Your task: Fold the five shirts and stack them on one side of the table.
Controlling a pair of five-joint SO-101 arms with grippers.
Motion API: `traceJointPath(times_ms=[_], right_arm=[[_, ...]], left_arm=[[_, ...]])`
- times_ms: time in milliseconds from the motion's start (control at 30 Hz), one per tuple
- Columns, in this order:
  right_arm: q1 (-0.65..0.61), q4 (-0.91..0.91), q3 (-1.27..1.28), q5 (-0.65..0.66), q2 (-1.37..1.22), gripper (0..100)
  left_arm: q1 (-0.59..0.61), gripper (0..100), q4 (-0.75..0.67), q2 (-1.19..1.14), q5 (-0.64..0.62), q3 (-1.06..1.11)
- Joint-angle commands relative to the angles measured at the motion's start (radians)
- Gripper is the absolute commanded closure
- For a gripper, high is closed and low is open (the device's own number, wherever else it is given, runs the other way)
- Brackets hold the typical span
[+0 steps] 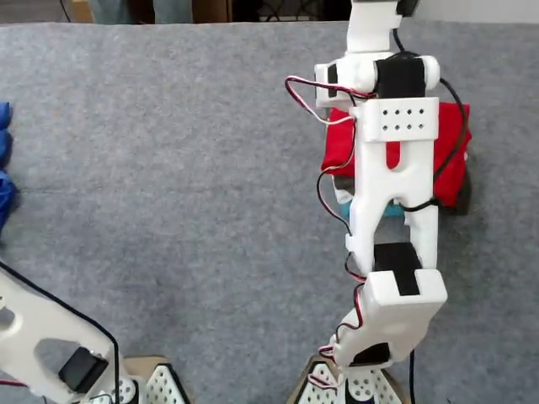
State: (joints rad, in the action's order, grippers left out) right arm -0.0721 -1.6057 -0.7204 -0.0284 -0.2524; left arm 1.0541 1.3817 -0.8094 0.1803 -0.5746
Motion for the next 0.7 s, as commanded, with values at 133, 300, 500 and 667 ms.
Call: traceJointPath(times_ms=[133,300,500,667], right_arm=[[-0.008,-0.087,-0.044,-0.002,0.054,98.4],[-0.006,-0.118,-0.047,-0.002,0.087,98.4],[-0.006,-0.118,-0.048,0.000,0.134,98.4],[0.020,-0.118,-0.047,0.005,0.165,98.4]], left_arm=[[-0.070,97,0.238,0.005,0.005,-0.203],[-0.225,97,0.381,0.127,-0.089,-0.338],[-0.552,97,0.379,0.362,-0.087,-0.067],[-0.888,97,0.376,0.522,-0.089,0.176]])
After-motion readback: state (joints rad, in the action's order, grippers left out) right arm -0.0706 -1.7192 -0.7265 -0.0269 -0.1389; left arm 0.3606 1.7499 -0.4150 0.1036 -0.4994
